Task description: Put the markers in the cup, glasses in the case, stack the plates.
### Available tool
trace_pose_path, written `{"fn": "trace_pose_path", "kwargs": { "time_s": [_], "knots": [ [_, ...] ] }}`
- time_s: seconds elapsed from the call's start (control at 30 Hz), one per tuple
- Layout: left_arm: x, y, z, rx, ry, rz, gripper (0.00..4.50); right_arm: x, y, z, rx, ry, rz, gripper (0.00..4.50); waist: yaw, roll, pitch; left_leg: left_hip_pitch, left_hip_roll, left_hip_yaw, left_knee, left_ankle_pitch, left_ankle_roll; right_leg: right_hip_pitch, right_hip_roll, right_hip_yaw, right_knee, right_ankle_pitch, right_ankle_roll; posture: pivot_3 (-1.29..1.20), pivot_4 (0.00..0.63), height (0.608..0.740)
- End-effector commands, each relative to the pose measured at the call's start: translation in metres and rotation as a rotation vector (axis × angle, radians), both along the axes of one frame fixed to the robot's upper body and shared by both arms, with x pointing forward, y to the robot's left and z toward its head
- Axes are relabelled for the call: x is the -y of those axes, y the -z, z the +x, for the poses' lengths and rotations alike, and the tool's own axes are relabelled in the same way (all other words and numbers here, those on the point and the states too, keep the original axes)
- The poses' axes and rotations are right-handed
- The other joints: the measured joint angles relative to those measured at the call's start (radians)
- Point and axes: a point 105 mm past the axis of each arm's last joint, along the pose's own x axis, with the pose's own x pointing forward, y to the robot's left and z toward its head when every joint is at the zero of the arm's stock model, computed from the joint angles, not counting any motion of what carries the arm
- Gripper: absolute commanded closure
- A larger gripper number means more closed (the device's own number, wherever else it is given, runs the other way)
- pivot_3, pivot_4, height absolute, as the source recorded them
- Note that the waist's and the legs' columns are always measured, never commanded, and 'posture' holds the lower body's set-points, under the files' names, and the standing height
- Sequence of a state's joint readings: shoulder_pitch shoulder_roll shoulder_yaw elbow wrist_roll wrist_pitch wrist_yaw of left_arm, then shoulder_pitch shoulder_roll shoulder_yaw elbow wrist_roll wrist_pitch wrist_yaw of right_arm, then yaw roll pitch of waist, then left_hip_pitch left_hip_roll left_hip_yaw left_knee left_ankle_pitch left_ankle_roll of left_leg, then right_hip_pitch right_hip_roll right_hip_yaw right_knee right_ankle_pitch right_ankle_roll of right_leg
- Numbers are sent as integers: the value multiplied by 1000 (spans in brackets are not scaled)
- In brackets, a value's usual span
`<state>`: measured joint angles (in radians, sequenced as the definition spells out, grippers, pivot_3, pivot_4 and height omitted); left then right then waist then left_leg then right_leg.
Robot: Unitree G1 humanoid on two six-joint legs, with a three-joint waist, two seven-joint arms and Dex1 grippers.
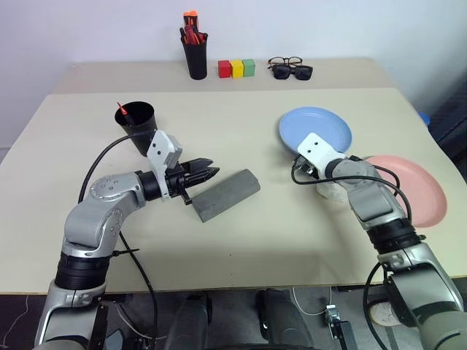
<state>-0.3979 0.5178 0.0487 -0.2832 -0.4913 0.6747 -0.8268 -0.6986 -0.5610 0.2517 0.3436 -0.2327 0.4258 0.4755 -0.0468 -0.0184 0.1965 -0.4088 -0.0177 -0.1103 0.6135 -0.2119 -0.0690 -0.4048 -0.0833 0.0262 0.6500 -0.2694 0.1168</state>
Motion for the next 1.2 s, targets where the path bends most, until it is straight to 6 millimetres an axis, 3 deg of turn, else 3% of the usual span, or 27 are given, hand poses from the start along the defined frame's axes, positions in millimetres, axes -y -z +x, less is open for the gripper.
{"fn": "trace_pose_path", "kwargs": {
  "time_s": [0.03,0.07,0.17,0.2,0.27,0.4,0.53,0.67,0.8,0.9,1.07,1.2],
  "knots": [
    [1,-11,-6,78,-6,20,3328,4,-2,9,27,1,-46,2539,3,0,0,0,0,0,0,0,0,0,0,0,0,0,0,0,150,740],
    [1,-11,-6,77,-11,26,3328,6,-3,11,34,4,-50,2828,3,0,0,0,0,0,0,0,0,0,0,0,0,0,0,0,150,740],
    [2,-10,-9,74,-12,20,3328,7,-7,12,56,-6,-64,4349,5,0,0,0,0,0,1,0,0,1,0,0,0,0,0,0,150,740],
    [2,-10,-10,74,-11,18,3328,6,-8,11,60,-10,-68,4441,5,0,0,0,0,0,1,0,0,1,0,0,0,0,0,0,150,740],
    [2,-9,-12,76,-11,16,3328,5,-13,10,80,-26,-89,4441,5,0,0,0,0,0,1,0,0,1,0,0,0,0,0,0,150,740],
    [3,0,-12,76,-22,27,3328,9,-47,-5,200,-43,-119,4441,5,0,0,0,0,0,0,0,0,1,0,0,-1,0,0,0,150,740],
    [12,9,-22,88,61,46,3328,33,-65,-42,238,-4,-124,4441,19,0,0,-1,0,-1,0,0,0,0,0,0,-1,0,0,0,150,740],
    [29,15,-30,72,228,59,3328,58,-66,-91,158,66,-152,4441,36,0,0,-1,0,0,0,0,0,1,0,0,-2,0,0,0,150,740],
    [37,22,-26,83,320,91,3328,66,-54,-128,49,107,-125,4441,30,1,0,-1,0,0,1,-1,1,2,0,0,-2,0,0,0,150,740],
    [42,23,-19,96,345,93,3328,67,-41,-146,-32,121,-92,3508,27,2,-1,0,1,0,1,-1,1,2,1,0,-2,0,0,0,150,740],
    [41,26,-16,108,343,87,3328,45,-30,-143,-39,48,-68,1022,27,2,-1,0,1,1,1,-1,1,2,1,0,-2,0,0,0,150,740],
    [36,28,-17,113,317,87,3328,29,-10,-133,-68,18,1,1022,28,2,-1,0,1,0,1,-1,1,2,1,0,-2,0,0,0,150,740]
  ]
}}
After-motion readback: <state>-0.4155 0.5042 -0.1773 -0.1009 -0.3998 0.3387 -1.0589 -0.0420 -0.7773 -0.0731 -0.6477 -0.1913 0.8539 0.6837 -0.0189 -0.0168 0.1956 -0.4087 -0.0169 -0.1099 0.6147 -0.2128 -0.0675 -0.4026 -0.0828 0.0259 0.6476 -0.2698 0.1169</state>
